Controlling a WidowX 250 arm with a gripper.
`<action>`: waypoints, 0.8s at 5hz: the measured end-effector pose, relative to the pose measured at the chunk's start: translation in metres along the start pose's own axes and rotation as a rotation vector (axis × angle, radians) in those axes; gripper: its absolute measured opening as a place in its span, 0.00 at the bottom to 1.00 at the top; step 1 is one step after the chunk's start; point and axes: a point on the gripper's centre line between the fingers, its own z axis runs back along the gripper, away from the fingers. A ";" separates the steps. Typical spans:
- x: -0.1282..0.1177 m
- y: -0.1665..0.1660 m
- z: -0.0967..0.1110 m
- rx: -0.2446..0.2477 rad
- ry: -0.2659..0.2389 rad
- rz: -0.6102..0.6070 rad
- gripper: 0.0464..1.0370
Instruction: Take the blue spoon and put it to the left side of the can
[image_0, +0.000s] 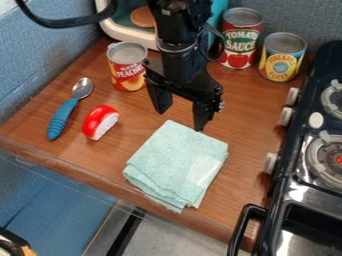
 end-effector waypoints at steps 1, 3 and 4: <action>-0.004 0.001 -0.007 -0.002 0.029 0.002 0.96; -0.039 0.075 -0.011 0.031 0.068 0.125 0.96; -0.056 0.120 -0.006 0.060 0.056 0.157 0.96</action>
